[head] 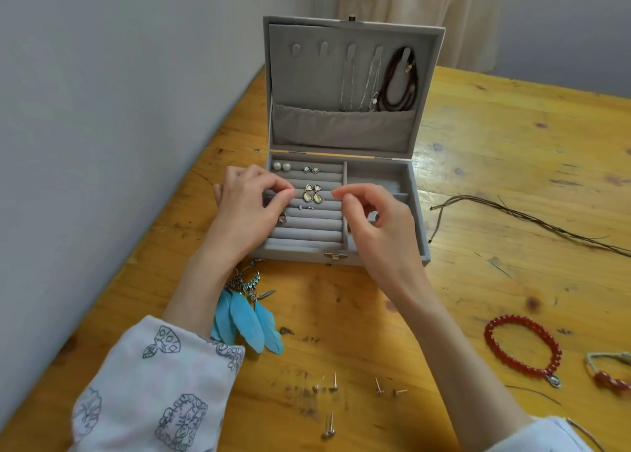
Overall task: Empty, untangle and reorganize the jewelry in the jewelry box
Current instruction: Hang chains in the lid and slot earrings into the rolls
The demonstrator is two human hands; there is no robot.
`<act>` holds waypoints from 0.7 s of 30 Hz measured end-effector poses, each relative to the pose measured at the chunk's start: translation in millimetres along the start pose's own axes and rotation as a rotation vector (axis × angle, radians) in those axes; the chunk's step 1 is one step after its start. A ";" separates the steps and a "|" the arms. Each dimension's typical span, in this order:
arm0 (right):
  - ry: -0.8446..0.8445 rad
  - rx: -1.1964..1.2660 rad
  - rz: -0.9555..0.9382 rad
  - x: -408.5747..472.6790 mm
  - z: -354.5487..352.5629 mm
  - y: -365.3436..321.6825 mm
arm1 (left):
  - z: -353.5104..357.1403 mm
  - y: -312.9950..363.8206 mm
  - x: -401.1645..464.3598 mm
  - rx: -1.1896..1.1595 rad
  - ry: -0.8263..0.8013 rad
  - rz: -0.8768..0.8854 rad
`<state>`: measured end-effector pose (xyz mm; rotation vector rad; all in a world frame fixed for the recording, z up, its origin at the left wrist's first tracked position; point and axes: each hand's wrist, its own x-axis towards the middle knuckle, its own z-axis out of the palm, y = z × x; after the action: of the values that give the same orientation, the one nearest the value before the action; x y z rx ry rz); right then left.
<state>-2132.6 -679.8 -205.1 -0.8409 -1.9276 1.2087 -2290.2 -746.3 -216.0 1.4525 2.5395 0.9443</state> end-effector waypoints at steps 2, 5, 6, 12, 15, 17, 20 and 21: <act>-0.019 -0.010 0.004 -7.0 -3.9 -0.5 | -1.2 2.1 -0.5 0.023 0.011 -0.005; -0.044 -0.077 -0.006 -14.2 -7.3 2.5 | 0.1 7.0 -0.2 0.116 -0.021 0.003; -0.047 -0.114 -0.011 -15.2 -8.0 4.8 | 1.1 8.3 -0.1 0.147 -0.035 0.006; 0.009 -0.389 -0.085 -8.6 -7.2 19.6 | 5.0 11.9 1.4 0.145 -0.036 0.020; -0.003 -0.556 -0.110 -8.9 -2.7 24.7 | 6.0 10.5 -3.2 0.060 0.031 0.033; 0.007 -0.637 -0.131 -9.7 -0.3 26.7 | 6.9 9.6 -8.2 0.000 0.118 0.021; 0.034 -0.682 -0.158 -10.7 0.5 26.7 | 9.2 11.6 -10.8 0.016 0.190 0.058; 0.035 -0.689 -0.164 -10.9 0.5 26.9 | 10.4 12.4 -10.3 0.040 0.189 0.070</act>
<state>-2122.8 -679.4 -232.5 -0.9996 -2.3604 0.4118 -2271.5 -745.1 -220.1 1.5412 2.6683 1.0968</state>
